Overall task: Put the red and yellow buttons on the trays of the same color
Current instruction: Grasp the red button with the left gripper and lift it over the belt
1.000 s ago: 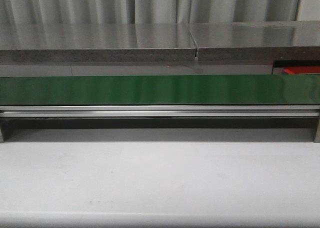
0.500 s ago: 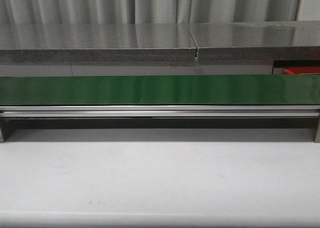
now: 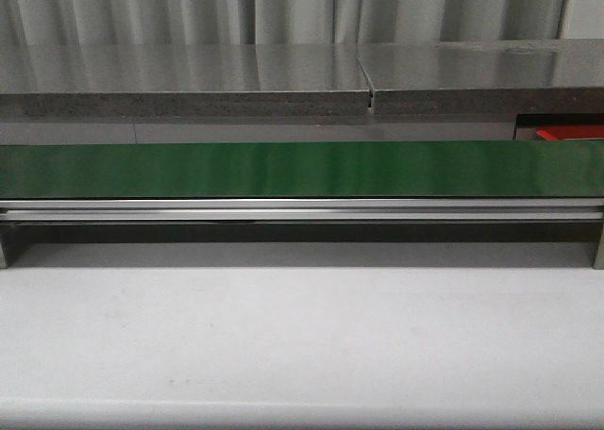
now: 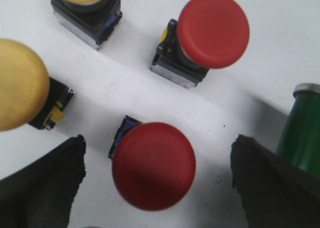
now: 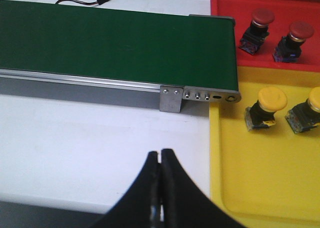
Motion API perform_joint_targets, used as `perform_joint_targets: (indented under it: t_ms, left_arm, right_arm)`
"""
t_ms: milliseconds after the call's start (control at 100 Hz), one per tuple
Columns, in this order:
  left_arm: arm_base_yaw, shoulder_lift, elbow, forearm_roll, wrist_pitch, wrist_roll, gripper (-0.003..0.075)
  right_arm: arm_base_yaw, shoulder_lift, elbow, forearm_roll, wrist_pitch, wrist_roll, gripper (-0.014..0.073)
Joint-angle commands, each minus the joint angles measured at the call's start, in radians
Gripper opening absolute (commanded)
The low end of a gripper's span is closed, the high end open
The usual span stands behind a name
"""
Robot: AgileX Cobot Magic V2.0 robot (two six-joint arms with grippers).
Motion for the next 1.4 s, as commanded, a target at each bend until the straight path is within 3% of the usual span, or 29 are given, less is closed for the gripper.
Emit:
perform_joint_targets:
  t_ms: [0,190,290,660,950,1390]
  left_arm:
    - [0.002,-0.024,-0.073,-0.019,-0.01,-0.013,0.0556]
    - [0.002,0.027,-0.148,-0.019,0.057,-0.013,0.0553]
    - [0.002,0.032,-0.152,-0.019,0.058,-0.013,0.0503]
    - [0.002,0.014,-0.167,-0.019,0.101,-0.009,-0.002]
    - [-0.015,-0.147,-0.17,-0.029,0.149,-0.001,-0.0019]
    - [-0.17,-0.258,-0.087,-0.029,0.193,0.025,-0.0019]
  right_arm:
    - [0.0,0.001,-0.025,0.005,-0.062,-0.008,-0.0118]
    - [0.0,0.001,-0.025,0.005,-0.062,-0.008,-0.0118]
    - [0.0,0.001,-0.025,0.005,-0.062,-0.008,-0.0118]
    - [0.0,0.001,-0.025,0.005,-0.062,-0.008,-0.0118]
    - [0.0,0.001,-0.025,0.005,-0.062,-0.008,-0.0118]
    - [0.0,0.001,-0.025,0.005,-0.062,-0.008,-0.0118]
